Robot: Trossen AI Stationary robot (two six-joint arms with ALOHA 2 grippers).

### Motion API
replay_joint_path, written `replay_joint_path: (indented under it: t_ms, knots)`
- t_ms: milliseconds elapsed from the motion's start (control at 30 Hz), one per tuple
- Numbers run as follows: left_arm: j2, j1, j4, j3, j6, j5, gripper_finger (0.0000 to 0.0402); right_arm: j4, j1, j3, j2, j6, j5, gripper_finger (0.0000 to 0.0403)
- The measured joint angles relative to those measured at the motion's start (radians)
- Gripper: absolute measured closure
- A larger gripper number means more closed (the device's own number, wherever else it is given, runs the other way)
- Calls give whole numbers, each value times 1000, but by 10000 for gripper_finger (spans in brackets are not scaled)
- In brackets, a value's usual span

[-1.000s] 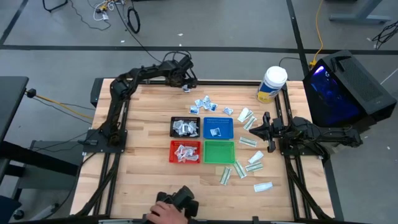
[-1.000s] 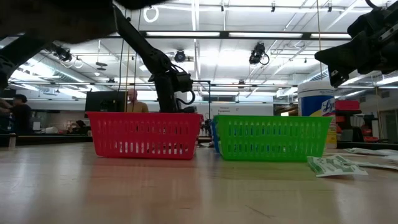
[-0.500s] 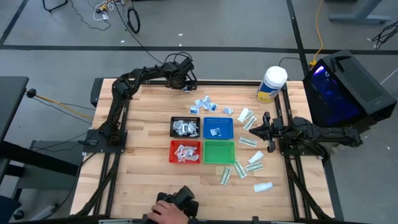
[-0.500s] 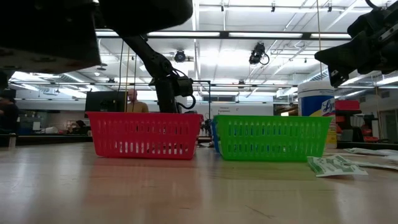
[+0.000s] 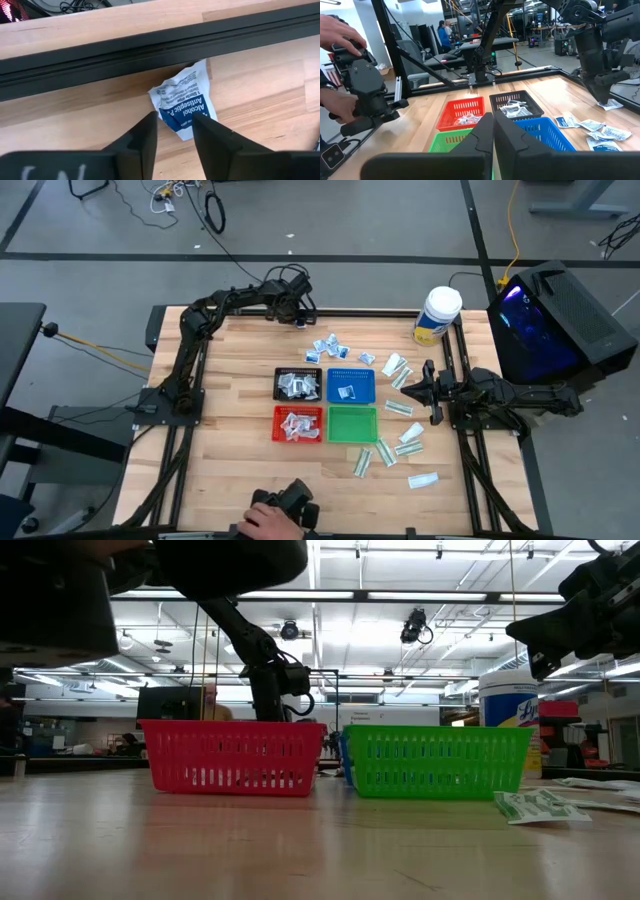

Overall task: Pick & Place First Aid Supplies
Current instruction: Put the blue alcohol pad into the blue bin

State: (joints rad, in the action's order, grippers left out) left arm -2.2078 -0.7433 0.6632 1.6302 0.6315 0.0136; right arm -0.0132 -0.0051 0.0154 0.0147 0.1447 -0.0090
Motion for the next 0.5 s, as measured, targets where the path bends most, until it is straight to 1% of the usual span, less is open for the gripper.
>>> replay_joint_path:
  t_ms: [500]
  knots:
    - [-8, 1, 2, 0, -49, 10, 321, 0, 0, 0, 0, 0, 0, 385]
